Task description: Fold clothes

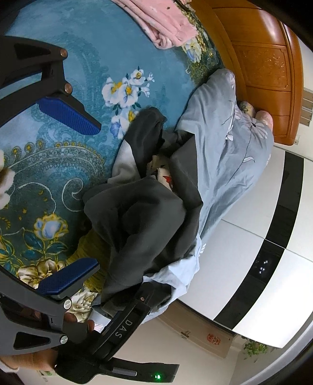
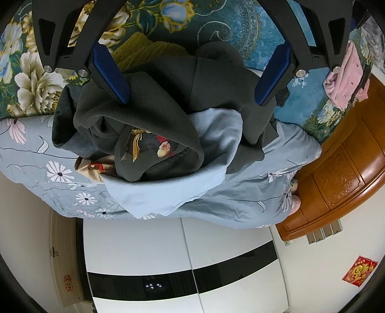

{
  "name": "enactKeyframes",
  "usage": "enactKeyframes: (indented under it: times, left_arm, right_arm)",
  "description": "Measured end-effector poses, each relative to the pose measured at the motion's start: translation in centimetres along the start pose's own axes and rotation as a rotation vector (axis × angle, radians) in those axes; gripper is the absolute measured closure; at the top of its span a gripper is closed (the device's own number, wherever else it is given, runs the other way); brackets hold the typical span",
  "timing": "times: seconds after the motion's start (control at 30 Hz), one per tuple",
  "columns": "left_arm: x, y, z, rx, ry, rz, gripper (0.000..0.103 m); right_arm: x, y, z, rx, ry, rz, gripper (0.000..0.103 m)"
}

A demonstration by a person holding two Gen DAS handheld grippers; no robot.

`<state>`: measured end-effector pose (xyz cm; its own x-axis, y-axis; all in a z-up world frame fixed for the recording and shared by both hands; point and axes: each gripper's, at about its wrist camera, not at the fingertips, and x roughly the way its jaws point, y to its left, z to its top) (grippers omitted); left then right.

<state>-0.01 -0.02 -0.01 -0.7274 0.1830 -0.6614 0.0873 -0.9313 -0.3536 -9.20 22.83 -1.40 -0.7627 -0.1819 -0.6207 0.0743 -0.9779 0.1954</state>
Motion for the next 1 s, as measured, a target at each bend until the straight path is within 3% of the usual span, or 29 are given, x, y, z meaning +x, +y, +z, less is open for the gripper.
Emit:
enactKeyframes:
  times: [0.33,0.73,0.8,0.97,1.0]
  left_arm:
    - [0.8,0.3,0.5,-0.021,0.026,-0.006,0.0]
    - [1.6,1.3,0.7,-0.04,0.061,-0.069,0.0]
    - [1.6,1.7,0.6,-0.054,0.067,-0.094,0.0]
    - [1.8,3.9,0.4,-0.07,0.074,-0.046,0.0]
    - [1.9,4.3,0.4,-0.081,0.09,-0.044,0.0]
  right_arm:
    - [0.7,0.1,0.4,0.001,0.024,-0.017,0.0]
    - [1.7,1.0,1.2,-0.018,0.081,-0.06,0.0]
    - [1.5,0.6,2.2,-0.018,0.082,-0.05,0.0]
    - [0.5,-1.9,6.4,0.051,0.029,-0.046,0.0]
    - [0.6,-2.6,7.2,0.089,0.035,-0.014,0.0]
